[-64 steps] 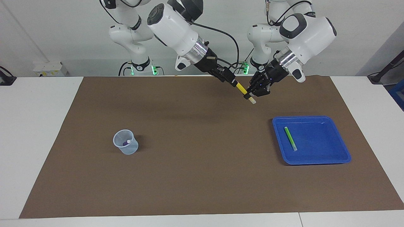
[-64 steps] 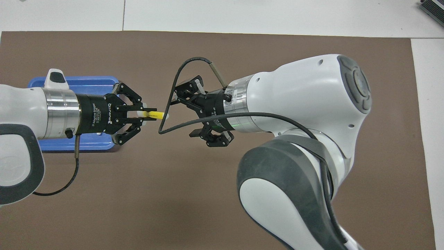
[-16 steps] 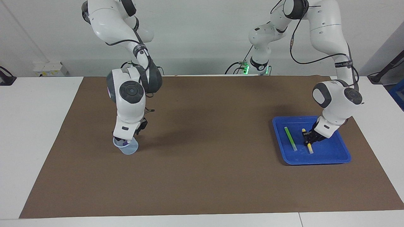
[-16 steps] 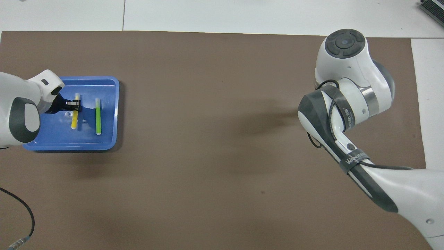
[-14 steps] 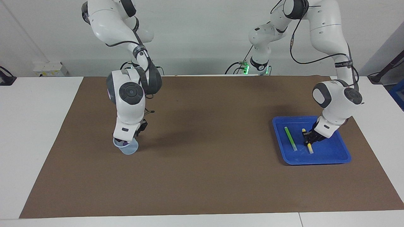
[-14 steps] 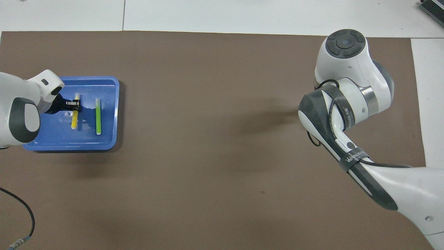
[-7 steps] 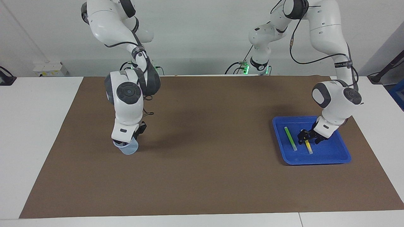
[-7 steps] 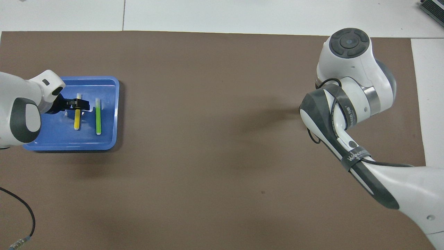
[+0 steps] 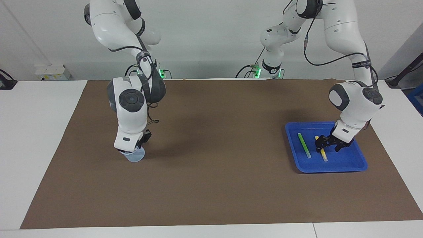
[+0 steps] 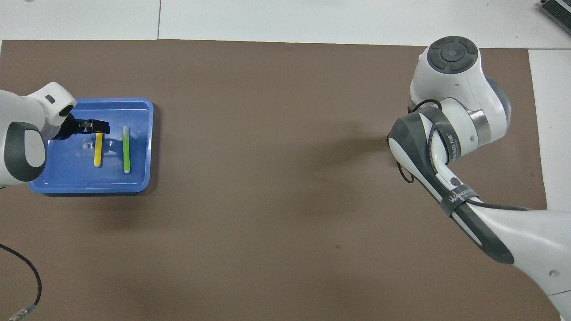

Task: Right arm passes pens to left for tray arrangement
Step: 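Lower the yellow pen into the blue tray with the left gripper, then open the left gripper and withdraw while the right gripper lifts the purple pen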

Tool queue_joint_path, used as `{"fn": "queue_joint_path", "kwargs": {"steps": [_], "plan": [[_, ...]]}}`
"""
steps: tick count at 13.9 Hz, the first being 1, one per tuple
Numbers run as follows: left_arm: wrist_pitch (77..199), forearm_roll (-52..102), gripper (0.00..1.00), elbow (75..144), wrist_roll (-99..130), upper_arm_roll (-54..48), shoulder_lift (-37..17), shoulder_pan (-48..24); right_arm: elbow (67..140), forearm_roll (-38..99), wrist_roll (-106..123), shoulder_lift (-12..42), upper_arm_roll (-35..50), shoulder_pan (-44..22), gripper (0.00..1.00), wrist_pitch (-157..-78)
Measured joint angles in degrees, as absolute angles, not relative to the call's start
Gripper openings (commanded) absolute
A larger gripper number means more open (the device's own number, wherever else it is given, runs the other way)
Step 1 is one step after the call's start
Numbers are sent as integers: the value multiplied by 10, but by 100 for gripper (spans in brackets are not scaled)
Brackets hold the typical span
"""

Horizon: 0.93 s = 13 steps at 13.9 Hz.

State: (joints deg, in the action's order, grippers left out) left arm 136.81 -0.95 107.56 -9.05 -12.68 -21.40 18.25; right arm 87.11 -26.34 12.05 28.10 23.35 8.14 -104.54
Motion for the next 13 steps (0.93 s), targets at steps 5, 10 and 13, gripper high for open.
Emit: {"fn": "queue_joint_path", "kwargs": {"steps": [5,10,13], "plan": [[1422,-9,100,1076,-91,-124,-211,184,871,-263,121,283,234,81,12,-1046],[1424,-9,100,1076,-92,-126,-211,184,871,-263,121,283,234,81,0,-1046],[1423,-9,100,1075,-92,-127,-211,183,867,-263,121,283,234,81,0,-1045]]}}
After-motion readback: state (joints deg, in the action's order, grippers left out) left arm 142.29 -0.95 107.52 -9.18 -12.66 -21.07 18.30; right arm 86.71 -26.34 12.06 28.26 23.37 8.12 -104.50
